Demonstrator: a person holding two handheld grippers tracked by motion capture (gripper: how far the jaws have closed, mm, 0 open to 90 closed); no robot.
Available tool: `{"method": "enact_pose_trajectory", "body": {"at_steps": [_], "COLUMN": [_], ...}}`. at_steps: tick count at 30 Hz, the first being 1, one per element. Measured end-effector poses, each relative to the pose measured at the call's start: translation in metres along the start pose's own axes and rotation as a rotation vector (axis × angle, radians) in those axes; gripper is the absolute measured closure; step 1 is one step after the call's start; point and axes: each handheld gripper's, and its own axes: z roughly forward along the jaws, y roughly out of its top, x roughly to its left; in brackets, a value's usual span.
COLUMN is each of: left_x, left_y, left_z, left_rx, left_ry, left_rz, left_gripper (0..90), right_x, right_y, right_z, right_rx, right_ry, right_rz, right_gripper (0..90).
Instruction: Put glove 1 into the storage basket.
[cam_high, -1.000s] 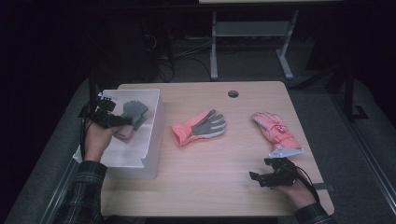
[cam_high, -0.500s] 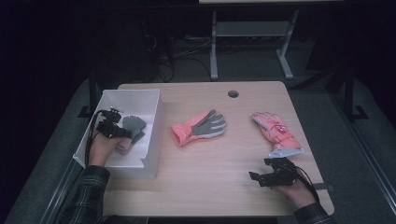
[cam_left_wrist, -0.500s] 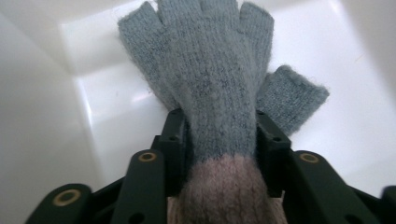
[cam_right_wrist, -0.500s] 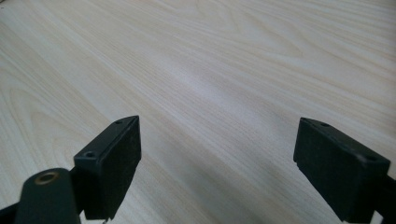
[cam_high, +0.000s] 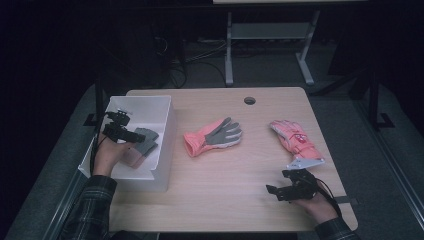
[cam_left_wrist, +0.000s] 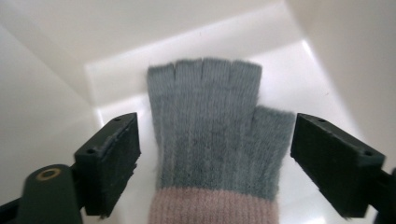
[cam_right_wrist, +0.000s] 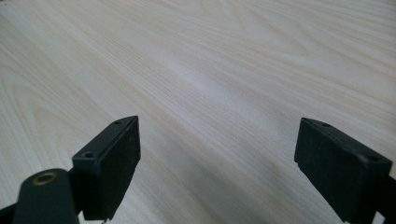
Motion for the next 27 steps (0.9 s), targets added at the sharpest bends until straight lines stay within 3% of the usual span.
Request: {"method": "enact_pose_trajectory", "body": {"at_steps": [2, 6, 7, 10, 11, 12, 16, 17, 19, 27], "left_x": [-0.002, -0.013, -0.02, -0.028, -0.039, -0.039, -0.058, -0.067, -0.071, -0.11], "left_y": [0.004, 0.014, 0.019, 0.025, 0.031, 0.031, 0.039, 0.043, 0.044, 0.061], "left_z": [-0.007, -0.023, -0.032, -0.039, -0.045, -0.045, -0.05, -0.052, -0.052, -0.052], "left_rx": [-0.026, -0.072, -0.095, -0.121, -0.133, -0.133, -0.151, -0.164, -0.168, -0.202], "left_ry": [-0.051, -0.115, -0.141, -0.159, -0.176, -0.176, -0.242, -0.256, -0.264, -0.34], "left_rz": [-0.011, 0.012, 0.038, 0.062, 0.083, 0.083, 0.13, 0.144, 0.153, 0.196], "left_gripper": [14.9, 13.5, 13.5, 13.5, 13.5, 13.5, 13.5, 13.5, 13.5, 13.7], "right_x": [0.0, 0.0, 0.0, 0.0, 0.0, 0.0, 0.0, -0.001, -0.001, -0.002], "right_y": [0.0, 0.0, 0.0, 0.0, 0.0, 0.0, 0.0, 0.0, 0.0, 0.0], "right_z": [0.0, 0.001, 0.001, 0.001, 0.001, 0.001, 0.001, 0.001, 0.001, 0.0], "right_rx": [-0.003, 0.003, 0.001, 0.003, -0.001, -0.001, 0.001, 0.003, 0.002, -0.002], "right_ry": [0.001, 0.001, 0.001, 0.0, -0.001, -0.001, -0.002, -0.002, -0.003, -0.006], "right_rz": [0.003, 0.005, 0.002, 0.005, 0.001, 0.001, 0.003, -0.002, -0.002, -0.001], "right_gripper": [14.0, 14.0, 14.0, 14.0, 14.0, 14.0, 14.0, 14.0, 14.0, 14.1]}}
